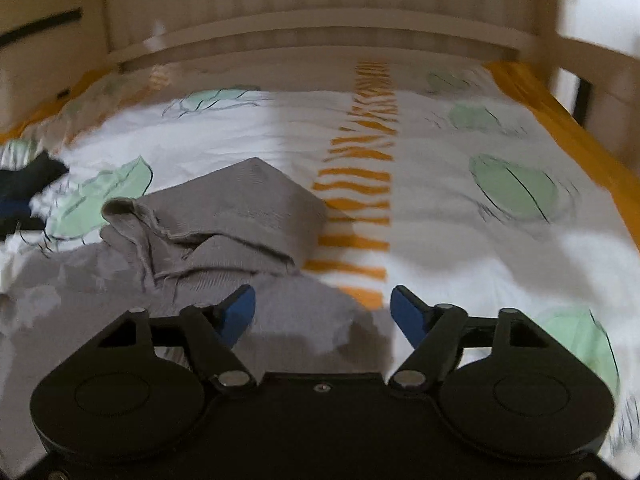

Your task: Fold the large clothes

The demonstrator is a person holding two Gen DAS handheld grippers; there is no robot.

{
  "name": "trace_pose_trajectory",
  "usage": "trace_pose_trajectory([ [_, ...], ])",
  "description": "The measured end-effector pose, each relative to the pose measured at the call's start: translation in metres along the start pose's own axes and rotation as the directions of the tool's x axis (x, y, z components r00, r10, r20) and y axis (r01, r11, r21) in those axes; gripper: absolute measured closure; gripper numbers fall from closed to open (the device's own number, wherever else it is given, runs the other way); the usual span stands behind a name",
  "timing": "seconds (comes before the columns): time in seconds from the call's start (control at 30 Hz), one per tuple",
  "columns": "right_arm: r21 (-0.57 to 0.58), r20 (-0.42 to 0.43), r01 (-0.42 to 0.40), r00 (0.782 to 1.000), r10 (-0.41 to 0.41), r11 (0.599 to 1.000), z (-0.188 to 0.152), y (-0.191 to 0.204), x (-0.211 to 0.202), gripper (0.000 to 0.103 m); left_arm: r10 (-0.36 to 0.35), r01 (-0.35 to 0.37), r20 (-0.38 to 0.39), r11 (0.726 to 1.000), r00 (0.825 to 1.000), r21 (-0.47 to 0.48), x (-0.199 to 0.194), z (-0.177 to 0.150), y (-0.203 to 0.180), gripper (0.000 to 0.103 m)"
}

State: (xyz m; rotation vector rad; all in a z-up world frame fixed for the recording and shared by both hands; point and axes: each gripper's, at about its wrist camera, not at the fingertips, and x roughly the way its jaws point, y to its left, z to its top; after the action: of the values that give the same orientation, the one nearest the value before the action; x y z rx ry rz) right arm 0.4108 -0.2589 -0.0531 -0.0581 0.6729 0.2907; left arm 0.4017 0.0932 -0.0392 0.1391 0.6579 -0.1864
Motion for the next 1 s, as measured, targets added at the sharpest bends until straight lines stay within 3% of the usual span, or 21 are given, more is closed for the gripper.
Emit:
trace_pose_trajectory([
  [0.37,-0.152,-0.031,-0.014,0.999,0.009,0.988,0.01,0.016,0.068,0.037,0.02,-0.008,-0.046,0.97,0.999,0.245,0.074,0.003,-0.028,0.041],
  [0.53,-0.131,-0.013,-0.007,1.0,0.006,0.991,0.02,0.016,0.08,0.037,0.011,-0.01,-0.006,0.977,1.0,0.213,0.08,0.006,-0.025,0.041],
  [0.63,-0.121,-0.009,-0.01,1.0,0.009,0.993,0.025,0.017,0.086,0.037,-0.002,0.007,-0.021,0.971,1.0,0.239,0.088,0.009,-0.028,0.042],
  [0.67,-0.123,-0.009,-0.011,1.0,0.01,0.992,0.027,0.018,0.088,0.038,-0.013,0.021,-0.032,0.964,0.999,0.264,0.09,0.009,-0.03,0.047],
  [0.7,-0.123,-0.011,-0.013,1.0,0.012,0.992,0.028,0.018,0.09,0.043,-0.029,0.04,-0.044,0.96,0.999,0.279,0.093,0.008,-0.032,0.073],
  [0.73,-0.123,-0.017,-0.02,1.0,0.018,0.992,0.029,0.019,0.093,0.05,-0.033,0.047,-0.055,0.958,0.998,0.282,0.095,0.008,-0.034,0.091],
  [0.77,-0.124,-0.021,-0.025,1.0,0.023,0.992,0.03,0.02,0.095,0.055,-0.008,0.022,-0.052,0.962,0.999,0.272,0.097,0.01,-0.034,0.098],
  [0.83,-0.129,-0.032,-0.034,0.999,0.03,0.991,0.034,0.023,0.102,0.083,0.01,-0.003,-0.033,0.976,0.999,0.218,0.099,0.019,-0.029,0.098],
  [0.9,-0.139,-0.027,-0.022,0.999,0.019,0.99,0.045,0.024,0.106,0.086,0.044,-0.051,0.053,0.99,0.998,0.131,0.089,0.035,-0.019,0.098],
  [1.0,-0.087,0.1,0.02,0.995,-0.012,0.996,0.071,0.015,0.092,0.09,0.064,-0.074,0.209,0.996,0.976,0.043,0.063,0.043,-0.011,0.098],
])
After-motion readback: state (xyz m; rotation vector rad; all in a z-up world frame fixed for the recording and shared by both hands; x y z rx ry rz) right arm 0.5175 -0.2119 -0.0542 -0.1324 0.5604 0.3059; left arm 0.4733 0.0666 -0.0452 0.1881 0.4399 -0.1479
